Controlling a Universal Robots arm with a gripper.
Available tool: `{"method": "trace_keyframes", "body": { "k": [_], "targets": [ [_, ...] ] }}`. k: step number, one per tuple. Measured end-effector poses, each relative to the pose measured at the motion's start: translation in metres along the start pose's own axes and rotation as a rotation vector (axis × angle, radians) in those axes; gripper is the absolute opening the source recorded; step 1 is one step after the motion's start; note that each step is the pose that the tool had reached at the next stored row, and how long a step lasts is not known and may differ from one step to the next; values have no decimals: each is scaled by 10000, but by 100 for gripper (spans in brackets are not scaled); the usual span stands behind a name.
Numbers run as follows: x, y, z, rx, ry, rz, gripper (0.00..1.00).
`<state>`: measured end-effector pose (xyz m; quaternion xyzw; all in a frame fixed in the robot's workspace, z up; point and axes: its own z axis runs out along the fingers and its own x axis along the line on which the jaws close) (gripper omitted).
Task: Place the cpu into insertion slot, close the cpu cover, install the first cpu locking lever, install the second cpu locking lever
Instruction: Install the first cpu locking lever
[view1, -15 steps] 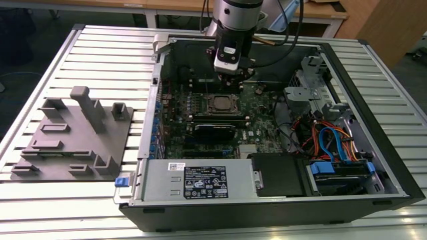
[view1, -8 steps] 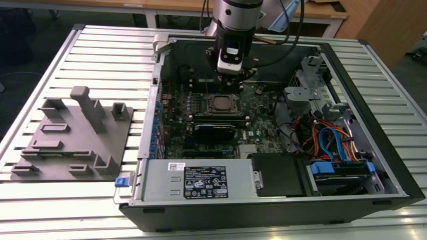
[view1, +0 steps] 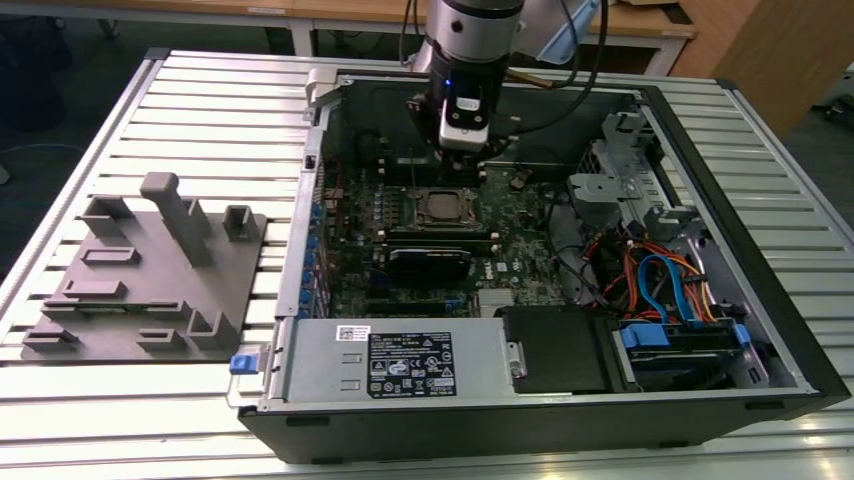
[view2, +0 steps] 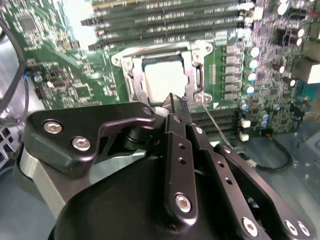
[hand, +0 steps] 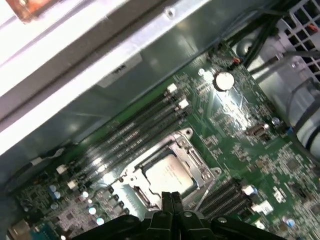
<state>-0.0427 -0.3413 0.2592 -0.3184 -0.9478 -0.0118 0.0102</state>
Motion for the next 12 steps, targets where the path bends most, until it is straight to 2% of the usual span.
{"method": "trace_keyframes", "body": {
  "k": [1, 3, 12],
  "targets": [
    [1, -1, 0, -58, 39, -18, 10],
    [2, -1, 0, -84, 46, -88, 10],
    [1, -1, 0, -48, 70, -1398, 10]
  ]
}}
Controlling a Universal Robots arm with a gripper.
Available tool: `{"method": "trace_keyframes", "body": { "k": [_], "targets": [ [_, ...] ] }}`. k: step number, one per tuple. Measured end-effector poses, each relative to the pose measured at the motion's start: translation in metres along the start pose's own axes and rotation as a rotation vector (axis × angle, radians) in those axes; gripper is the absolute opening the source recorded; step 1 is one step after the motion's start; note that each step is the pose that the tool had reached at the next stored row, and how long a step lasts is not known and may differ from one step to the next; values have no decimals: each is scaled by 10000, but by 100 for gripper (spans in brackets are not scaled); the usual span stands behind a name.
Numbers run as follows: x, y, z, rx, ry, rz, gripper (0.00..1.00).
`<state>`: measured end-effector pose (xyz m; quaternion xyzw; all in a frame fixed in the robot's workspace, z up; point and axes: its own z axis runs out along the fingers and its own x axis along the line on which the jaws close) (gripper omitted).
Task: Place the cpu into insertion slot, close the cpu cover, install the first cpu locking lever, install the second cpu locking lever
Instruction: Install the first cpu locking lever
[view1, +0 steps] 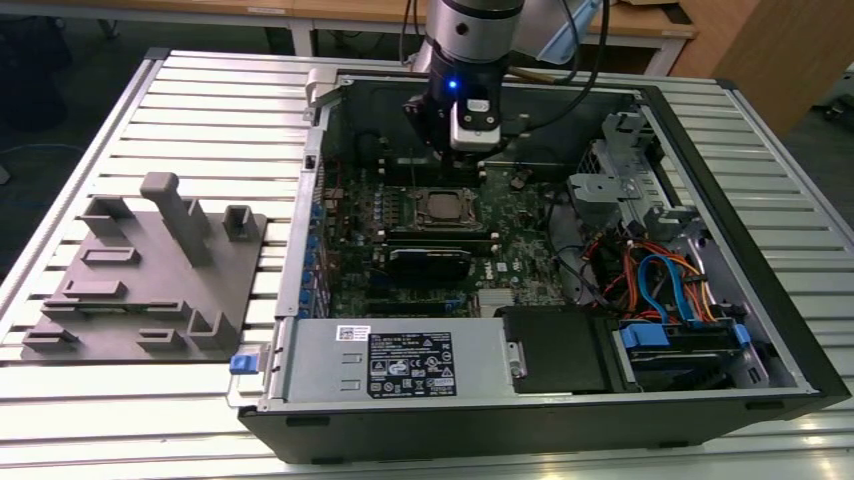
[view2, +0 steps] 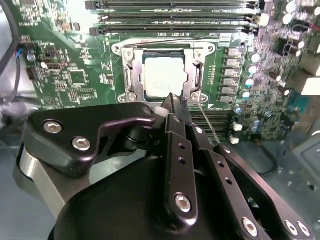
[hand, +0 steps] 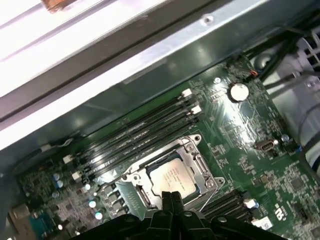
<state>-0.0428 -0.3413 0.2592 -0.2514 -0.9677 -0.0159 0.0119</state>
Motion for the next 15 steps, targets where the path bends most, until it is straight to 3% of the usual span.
{"method": "trace_keyframes", "body": {
  "k": [3, 15],
  "targets": [
    [0, -1, 0, 4, 4, -191, 10],
    [0, -2, 0, 5, 4, -214, 10]
  ]
}}
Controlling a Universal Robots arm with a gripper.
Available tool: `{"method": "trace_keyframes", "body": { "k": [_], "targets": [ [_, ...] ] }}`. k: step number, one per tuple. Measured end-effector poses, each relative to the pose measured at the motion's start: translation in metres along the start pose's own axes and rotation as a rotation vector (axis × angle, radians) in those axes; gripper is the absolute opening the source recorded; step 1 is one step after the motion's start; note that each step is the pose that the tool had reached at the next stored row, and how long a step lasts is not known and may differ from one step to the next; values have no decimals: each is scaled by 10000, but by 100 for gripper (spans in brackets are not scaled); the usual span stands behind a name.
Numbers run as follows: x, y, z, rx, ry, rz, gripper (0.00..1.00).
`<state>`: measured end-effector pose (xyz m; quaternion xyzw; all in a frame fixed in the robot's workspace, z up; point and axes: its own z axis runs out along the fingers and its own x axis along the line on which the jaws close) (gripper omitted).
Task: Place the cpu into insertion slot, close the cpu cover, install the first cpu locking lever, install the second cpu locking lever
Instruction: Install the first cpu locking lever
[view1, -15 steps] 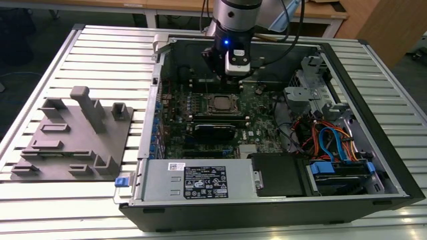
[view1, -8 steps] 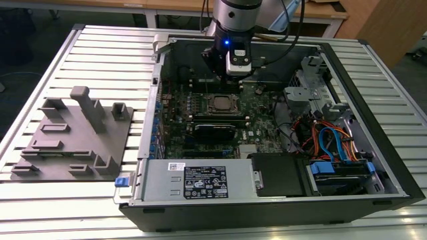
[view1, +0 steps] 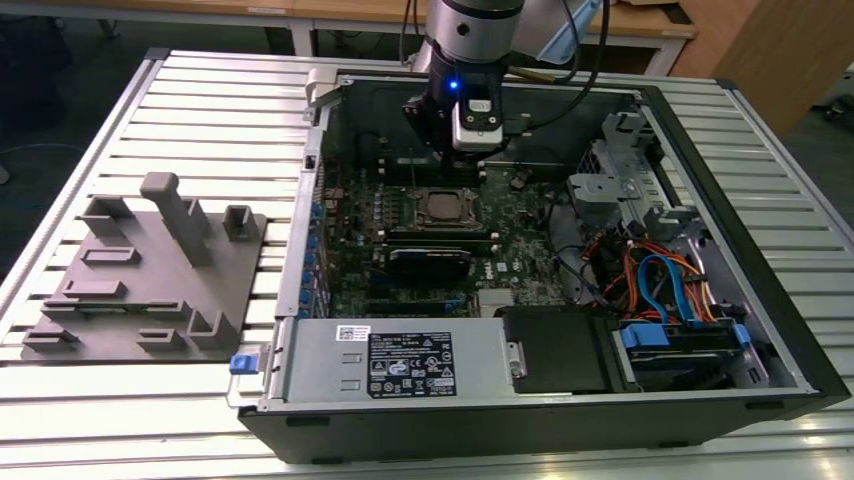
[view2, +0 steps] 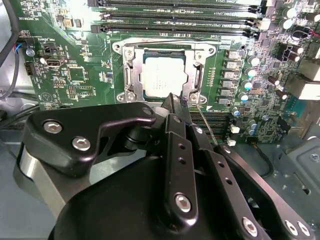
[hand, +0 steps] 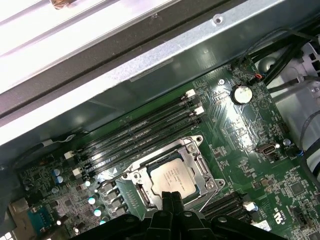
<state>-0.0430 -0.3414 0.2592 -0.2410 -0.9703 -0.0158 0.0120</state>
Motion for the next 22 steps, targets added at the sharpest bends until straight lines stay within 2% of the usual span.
{"method": "trace_keyframes", "body": {
  "k": [4, 12, 18, 22],
  "targets": [
    [0, 0, 0, 3, 2, -73, 10],
    [8, -6, 1, 21, 18, -727, 10],
    [64, -35, 1, 25, 20, -816, 10],
    [69, -38, 1, 27, 21, -851, 10]
  ]
}}
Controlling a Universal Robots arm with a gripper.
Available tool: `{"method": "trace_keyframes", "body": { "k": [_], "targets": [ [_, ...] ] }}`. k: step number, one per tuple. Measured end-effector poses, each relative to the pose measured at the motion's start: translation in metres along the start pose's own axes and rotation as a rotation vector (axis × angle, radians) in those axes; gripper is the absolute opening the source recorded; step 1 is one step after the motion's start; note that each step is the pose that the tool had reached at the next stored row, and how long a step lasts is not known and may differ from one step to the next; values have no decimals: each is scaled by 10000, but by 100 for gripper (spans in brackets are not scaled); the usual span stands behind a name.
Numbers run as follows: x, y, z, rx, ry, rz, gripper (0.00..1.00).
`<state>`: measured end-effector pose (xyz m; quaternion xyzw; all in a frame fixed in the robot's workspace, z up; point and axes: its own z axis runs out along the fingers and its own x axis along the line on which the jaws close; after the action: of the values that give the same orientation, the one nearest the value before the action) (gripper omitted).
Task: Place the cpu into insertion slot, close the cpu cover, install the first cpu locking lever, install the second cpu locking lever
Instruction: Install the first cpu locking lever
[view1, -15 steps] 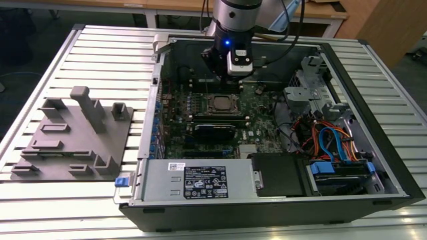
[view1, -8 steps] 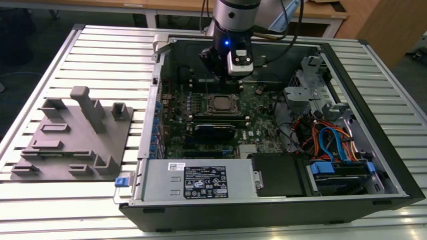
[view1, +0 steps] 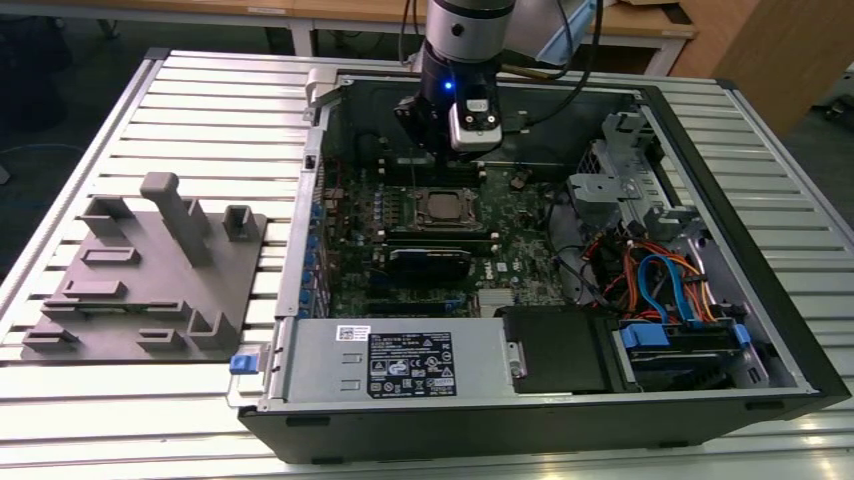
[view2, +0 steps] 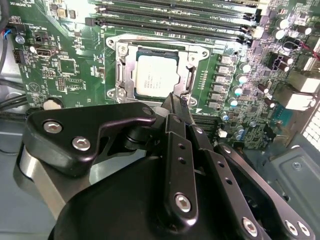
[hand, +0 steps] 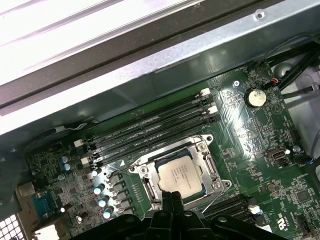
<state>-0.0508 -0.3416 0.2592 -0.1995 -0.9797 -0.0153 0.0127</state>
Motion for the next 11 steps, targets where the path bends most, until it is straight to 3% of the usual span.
{"method": "trace_keyframes", "body": {
  "k": [5, 11],
  "targets": [
    [1, 0, 0, 2, 1, -55, 10],
    [1, -1, 0, 25, 20, -838, 10]
  ]
}}
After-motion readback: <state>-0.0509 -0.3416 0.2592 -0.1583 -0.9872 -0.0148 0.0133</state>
